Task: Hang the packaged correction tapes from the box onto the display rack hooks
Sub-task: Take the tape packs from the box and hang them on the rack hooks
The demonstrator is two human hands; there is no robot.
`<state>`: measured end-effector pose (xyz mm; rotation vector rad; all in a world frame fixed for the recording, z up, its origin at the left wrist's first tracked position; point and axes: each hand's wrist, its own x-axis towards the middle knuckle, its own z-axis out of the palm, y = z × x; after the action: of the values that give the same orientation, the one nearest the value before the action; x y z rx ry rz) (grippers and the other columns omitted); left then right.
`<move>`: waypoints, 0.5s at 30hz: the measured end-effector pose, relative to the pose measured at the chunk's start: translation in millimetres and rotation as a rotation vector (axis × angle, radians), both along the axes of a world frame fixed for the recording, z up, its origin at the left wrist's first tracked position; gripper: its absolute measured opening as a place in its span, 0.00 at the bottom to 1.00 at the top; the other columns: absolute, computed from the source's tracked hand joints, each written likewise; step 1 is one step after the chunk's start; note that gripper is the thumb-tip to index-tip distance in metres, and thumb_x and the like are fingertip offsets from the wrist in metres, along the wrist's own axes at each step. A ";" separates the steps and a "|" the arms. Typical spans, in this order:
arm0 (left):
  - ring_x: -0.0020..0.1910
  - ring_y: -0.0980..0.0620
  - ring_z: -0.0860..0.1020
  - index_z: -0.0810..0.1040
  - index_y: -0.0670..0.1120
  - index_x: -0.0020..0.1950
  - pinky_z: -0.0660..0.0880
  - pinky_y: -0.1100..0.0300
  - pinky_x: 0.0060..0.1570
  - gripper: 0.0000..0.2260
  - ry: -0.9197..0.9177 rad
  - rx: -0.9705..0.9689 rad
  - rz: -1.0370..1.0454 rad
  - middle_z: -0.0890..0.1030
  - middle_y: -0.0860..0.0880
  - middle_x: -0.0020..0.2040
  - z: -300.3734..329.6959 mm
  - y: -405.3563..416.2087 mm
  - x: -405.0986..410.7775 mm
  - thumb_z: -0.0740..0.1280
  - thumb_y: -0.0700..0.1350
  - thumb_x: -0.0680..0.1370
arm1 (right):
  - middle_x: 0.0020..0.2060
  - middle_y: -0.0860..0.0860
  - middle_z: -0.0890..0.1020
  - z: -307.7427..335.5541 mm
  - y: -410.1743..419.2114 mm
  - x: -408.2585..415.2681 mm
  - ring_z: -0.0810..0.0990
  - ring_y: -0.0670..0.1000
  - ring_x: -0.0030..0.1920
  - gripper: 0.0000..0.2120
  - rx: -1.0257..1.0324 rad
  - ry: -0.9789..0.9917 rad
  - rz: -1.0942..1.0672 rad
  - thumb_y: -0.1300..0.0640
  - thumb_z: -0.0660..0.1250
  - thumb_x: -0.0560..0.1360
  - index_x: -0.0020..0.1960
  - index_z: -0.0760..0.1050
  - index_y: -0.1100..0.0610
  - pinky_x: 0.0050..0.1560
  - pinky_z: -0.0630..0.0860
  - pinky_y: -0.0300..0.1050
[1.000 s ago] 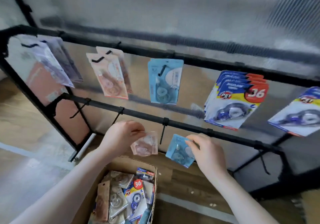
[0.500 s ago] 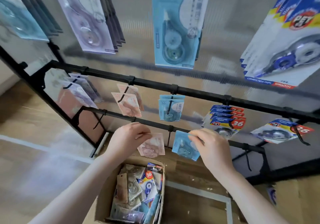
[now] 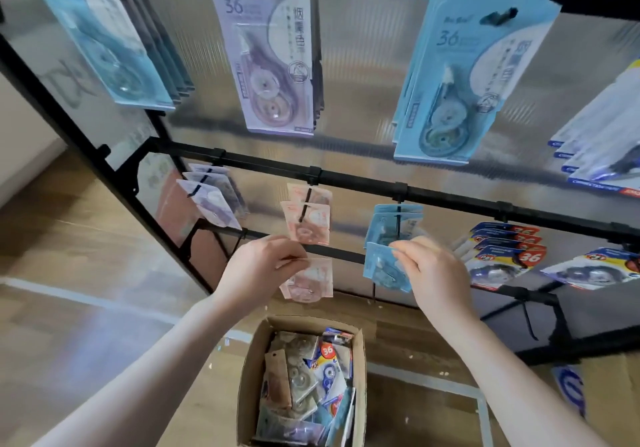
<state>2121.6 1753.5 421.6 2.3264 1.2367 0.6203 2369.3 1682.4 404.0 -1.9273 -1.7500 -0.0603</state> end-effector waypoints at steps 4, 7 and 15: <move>0.40 0.52 0.77 0.82 0.47 0.43 0.73 0.58 0.40 0.03 0.013 -0.012 0.008 0.81 0.52 0.40 0.3 4.0 -5.4 0.71 0.45 0.73 | 0.39 0.57 0.81 -1.5 6.6 -2.7 0.80 0.59 0.38 0.08 -0.060 -0.014 0.016 0.65 0.74 0.67 0.46 0.81 0.62 0.31 0.74 0.48; 0.40 0.54 0.77 0.82 0.46 0.44 0.72 0.60 0.40 0.03 0.012 0.002 0.009 0.81 0.53 0.41 1.6 6.2 -7.9 0.71 0.45 0.73 | 0.40 0.58 0.82 -1.2 11.4 -4.4 0.80 0.60 0.39 0.09 -0.071 -0.011 0.021 0.64 0.74 0.67 0.47 0.81 0.63 0.32 0.75 0.47; 0.38 0.55 0.74 0.82 0.48 0.45 0.70 0.65 0.36 0.04 0.049 0.039 0.025 0.77 0.56 0.39 -1.5 18.8 -4.1 0.70 0.47 0.74 | 0.42 0.59 0.82 0.6 17.7 1.5 0.80 0.61 0.40 0.09 -0.113 -0.040 0.024 0.64 0.73 0.69 0.49 0.81 0.63 0.33 0.74 0.48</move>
<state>2117.5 1772.3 420.1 2.3748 1.2882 0.6047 2370.8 1700.1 404.5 -1.9969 -1.8385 0.0088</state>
